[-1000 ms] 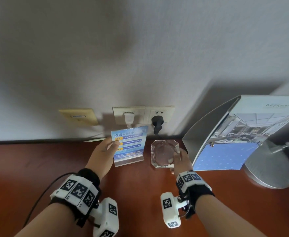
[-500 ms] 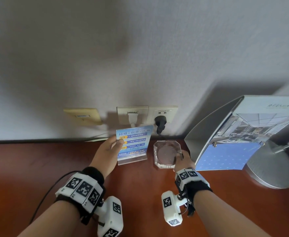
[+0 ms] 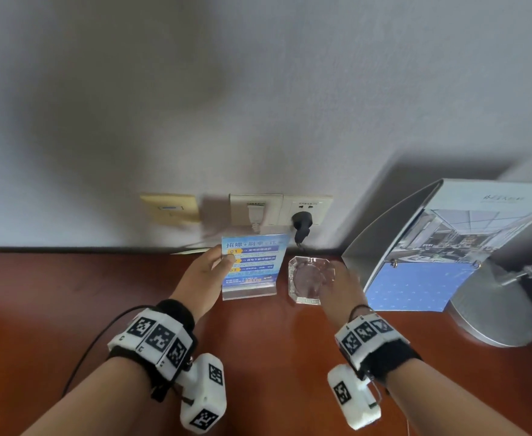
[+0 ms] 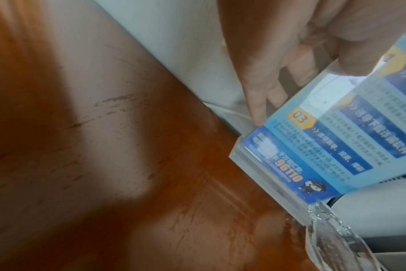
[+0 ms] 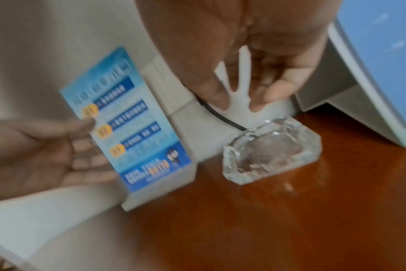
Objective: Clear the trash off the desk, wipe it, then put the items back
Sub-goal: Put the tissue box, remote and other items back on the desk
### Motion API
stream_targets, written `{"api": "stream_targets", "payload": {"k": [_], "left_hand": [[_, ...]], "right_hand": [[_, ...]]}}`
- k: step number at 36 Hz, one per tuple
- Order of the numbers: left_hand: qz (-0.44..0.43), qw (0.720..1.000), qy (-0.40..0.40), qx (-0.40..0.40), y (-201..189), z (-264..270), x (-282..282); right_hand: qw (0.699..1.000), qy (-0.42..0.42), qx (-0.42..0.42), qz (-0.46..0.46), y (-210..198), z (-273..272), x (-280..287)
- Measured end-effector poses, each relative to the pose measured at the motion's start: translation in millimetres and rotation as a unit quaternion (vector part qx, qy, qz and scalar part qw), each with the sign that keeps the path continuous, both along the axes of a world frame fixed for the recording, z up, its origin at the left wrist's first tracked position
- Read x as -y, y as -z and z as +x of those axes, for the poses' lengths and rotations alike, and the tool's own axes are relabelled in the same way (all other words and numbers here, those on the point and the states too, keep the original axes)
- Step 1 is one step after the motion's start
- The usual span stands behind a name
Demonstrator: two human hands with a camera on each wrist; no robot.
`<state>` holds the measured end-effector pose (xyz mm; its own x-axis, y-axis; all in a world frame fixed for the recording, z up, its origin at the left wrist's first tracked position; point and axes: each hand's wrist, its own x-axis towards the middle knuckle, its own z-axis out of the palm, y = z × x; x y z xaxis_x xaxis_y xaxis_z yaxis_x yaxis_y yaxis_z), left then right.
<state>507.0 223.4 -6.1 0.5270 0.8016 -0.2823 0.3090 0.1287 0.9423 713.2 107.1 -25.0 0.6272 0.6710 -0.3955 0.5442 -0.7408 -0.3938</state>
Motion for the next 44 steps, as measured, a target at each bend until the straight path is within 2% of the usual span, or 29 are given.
{"api": "stream_targets", "payload": {"k": [1, 3, 5, 6, 9, 16, 20, 26, 29, 33, 38, 44], "left_hand": [[0.004, 1.000, 0.006, -0.007, 0.3, -0.6, 0.0], [0.014, 1.000, 0.016, -0.015, 1.2, -0.6, -0.1], [0.022, 0.999, 0.022, -0.018, 3.6, 0.6, -0.4], [0.026, 0.999, 0.024, -0.017, 4.7, 1.8, -0.6], [0.029, 0.999, 0.017, -0.013, 8.3, 3.8, -2.3], [0.044, 0.998, 0.028, -0.039, 15.7, 6.8, -5.4], [0.048, 0.997, 0.031, -0.058, 14.2, 9.7, -5.0], [0.029, 0.996, 0.038, -0.077, 13.6, 8.5, -7.7], [0.005, 0.994, 0.047, -0.096, 9.5, 4.9, -6.7], [0.006, 0.993, 0.011, -0.116, -5.2, -12.7, 4.4], [0.018, 0.993, -0.057, -0.102, -23.5, -54.0, 33.9], [0.022, 0.996, -0.068, -0.061, -52.4, -95.2, 77.1]], "right_hand": [[0.999, -0.026, -0.011, 0.039, -6.4, -1.9, -2.6], [0.985, -0.014, -0.085, 0.149, -12.8, -7.8, -10.4], [0.964, -0.003, -0.189, 0.187, -19.0, -16.0, -18.4], [0.963, -0.010, -0.197, 0.182, -19.0, -19.1, -21.6], [0.977, -0.050, -0.136, 0.157, -20.2, -21.1, -31.1], [0.989, -0.047, -0.065, 0.127, -8.0, -23.0, -38.9], [0.986, -0.033, -0.074, 0.143, -9.3, -25.1, -36.8], [0.984, -0.055, -0.087, 0.147, -11.0, -24.4, -38.5], [0.982, -0.025, -0.096, 0.159, -16.5, -28.2, -31.9], [0.978, 0.015, -0.099, 0.184, -22.9, -28.4, -4.9], [0.982, 0.026, -0.111, 0.149, -32.3, -34.1, 58.6], [0.982, 0.039, -0.114, 0.142, -51.2, -58.0, 125.0]]}}
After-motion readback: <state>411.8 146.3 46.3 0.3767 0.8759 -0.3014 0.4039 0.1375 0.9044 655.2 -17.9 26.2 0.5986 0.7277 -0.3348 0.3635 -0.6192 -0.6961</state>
